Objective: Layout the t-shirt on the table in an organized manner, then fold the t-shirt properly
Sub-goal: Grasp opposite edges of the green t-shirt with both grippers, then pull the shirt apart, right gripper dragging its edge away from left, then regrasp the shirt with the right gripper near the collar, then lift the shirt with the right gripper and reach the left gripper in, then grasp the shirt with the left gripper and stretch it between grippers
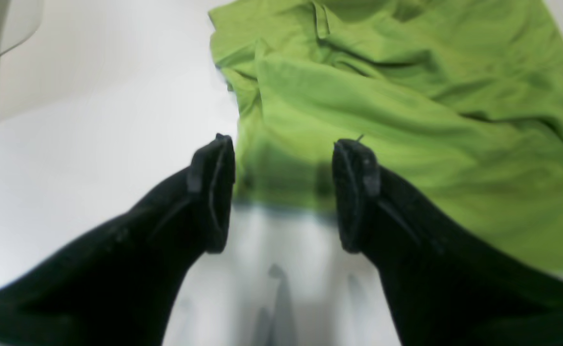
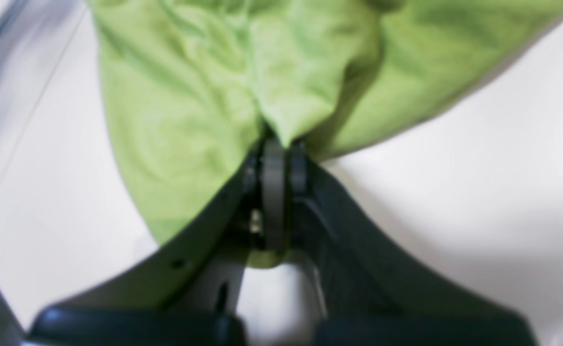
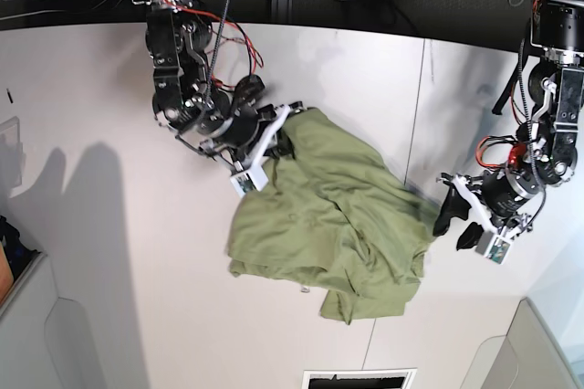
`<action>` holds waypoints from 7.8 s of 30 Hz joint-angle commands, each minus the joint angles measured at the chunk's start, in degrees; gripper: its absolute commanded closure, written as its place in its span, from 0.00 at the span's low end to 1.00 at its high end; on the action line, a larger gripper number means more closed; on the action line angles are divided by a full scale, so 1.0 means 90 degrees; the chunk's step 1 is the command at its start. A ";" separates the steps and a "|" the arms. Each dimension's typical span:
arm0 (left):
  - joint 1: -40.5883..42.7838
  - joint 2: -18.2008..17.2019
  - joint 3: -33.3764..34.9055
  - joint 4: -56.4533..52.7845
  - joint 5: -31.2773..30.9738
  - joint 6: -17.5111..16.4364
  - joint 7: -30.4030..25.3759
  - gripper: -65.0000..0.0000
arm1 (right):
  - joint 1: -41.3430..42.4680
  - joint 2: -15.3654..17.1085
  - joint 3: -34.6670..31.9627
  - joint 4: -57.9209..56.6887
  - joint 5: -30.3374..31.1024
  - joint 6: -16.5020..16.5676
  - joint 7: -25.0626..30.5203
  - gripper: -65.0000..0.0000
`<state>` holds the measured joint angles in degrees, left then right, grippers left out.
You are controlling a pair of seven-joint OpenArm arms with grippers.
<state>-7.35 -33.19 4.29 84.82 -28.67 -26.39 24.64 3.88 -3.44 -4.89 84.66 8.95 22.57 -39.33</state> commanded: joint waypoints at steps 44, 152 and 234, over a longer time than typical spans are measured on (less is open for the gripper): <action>-0.0823 -0.1957 0.2127 0.1778 0.0889 0.1122 0.1627 0.97 | -0.1350 0.1086 0.1455 0.1761 -0.0301 -0.0029 0.0491 1.00; -0.0335 -0.0760 -0.2926 0.2526 -0.3745 -0.1512 0.1868 1.00 | -0.1462 0.0838 -0.0838 0.5593 -0.2596 -0.0925 0.0107 1.00; 0.0600 -0.0104 0.0301 0.1870 -0.1819 -0.1512 0.1481 1.00 | -0.1049 0.0505 0.0454 0.3628 -0.1331 -0.0801 0.0430 1.00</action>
<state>-0.86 -33.54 7.46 100.82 -44.42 -39.46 39.16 -6.17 1.08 -0.99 116.22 -3.31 15.88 -36.97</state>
